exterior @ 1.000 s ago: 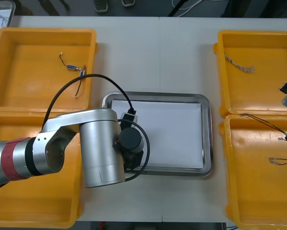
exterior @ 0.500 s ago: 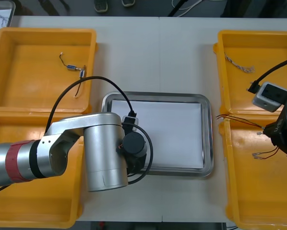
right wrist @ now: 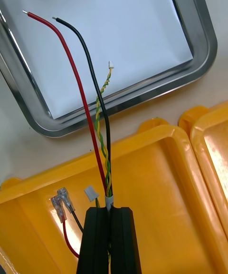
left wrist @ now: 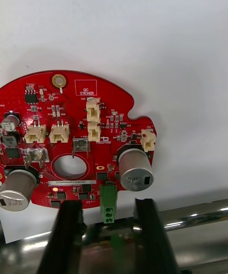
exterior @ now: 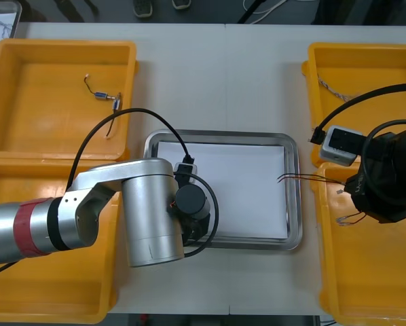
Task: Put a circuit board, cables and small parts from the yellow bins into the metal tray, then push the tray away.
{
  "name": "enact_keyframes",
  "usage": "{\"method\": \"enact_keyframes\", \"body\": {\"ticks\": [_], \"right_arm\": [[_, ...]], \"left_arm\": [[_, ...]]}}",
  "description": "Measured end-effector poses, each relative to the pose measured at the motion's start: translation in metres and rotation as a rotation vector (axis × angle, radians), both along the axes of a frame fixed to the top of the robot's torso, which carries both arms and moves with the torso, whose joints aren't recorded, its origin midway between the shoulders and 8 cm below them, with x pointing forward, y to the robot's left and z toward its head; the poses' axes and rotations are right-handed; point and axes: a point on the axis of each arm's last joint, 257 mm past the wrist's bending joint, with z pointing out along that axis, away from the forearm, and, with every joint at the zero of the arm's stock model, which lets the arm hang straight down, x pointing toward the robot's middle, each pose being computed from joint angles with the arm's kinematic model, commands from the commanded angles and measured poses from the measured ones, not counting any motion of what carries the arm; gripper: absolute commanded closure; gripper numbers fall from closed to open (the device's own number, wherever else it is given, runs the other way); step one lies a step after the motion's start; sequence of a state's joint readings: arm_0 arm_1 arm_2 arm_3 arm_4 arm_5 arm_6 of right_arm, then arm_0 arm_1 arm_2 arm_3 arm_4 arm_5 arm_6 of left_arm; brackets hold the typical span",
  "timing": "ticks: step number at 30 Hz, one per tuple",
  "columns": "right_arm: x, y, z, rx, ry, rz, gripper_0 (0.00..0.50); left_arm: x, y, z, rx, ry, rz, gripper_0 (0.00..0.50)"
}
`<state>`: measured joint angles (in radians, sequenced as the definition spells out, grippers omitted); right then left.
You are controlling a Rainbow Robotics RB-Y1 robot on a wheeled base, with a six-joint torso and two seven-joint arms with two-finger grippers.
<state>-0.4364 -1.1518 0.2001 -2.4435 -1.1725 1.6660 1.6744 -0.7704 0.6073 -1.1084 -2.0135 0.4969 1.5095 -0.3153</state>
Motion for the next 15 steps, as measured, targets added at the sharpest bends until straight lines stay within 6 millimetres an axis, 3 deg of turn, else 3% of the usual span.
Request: {"method": "enact_keyframes", "body": {"ticks": [15], "right_arm": [[0.0014, 0.0106, 0.0014, -0.022, -0.006, 0.041, 0.5]], "left_arm": [[0.0035, 0.0011, 0.0003, -0.01, -0.008, 0.031, 0.0]]}}
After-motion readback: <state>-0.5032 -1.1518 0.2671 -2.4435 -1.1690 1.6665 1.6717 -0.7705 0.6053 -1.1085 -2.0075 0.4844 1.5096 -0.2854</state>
